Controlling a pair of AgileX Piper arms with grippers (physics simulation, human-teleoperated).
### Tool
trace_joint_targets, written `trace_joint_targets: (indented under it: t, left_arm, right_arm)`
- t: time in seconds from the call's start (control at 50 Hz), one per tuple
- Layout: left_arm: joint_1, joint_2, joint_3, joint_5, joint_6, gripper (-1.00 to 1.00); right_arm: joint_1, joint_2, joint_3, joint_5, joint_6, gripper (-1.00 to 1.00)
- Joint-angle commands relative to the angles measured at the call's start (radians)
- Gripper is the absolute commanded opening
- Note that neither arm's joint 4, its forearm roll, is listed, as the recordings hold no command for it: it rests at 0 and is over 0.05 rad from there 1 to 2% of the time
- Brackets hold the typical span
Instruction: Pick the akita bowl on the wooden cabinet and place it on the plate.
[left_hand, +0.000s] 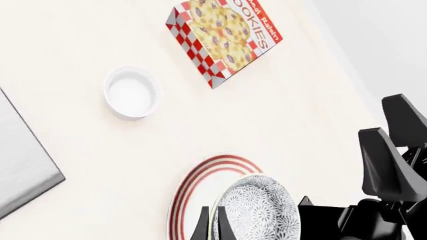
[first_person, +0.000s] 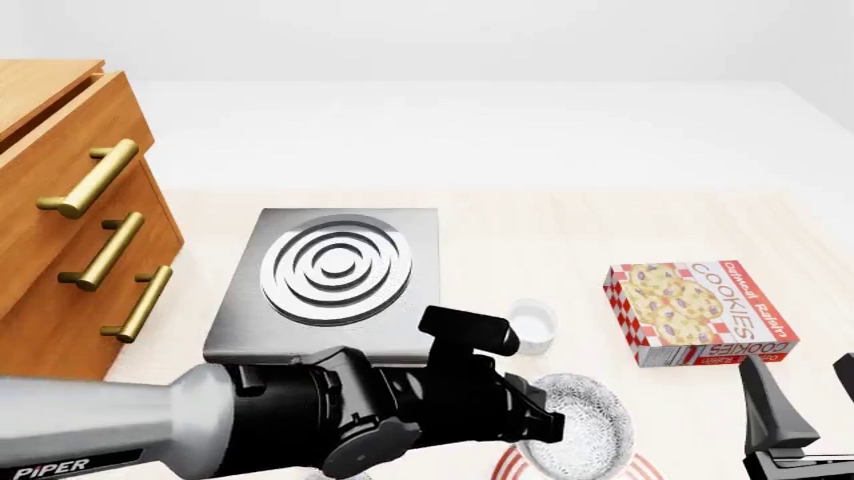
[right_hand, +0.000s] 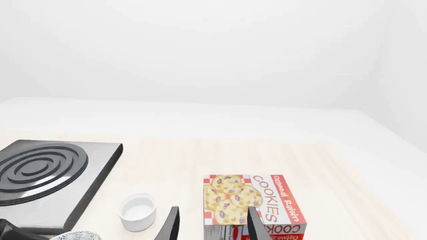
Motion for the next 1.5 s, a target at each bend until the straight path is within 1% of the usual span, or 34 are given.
trace_joint_targets:
  t: [0.02, 1.5]
  left_arm:
    - [-0.009, 0.019, -0.007, -0.015, -0.004, -1.00]
    - [-0.020, 0.128, -0.021, -0.081, -0.040, -1.00]
  right_arm:
    - [0.000, 0.000, 0.000, 0.000, 0.000, 1.00]
    - [0.000, 0.000, 0.000, 0.000, 0.000, 1.00]
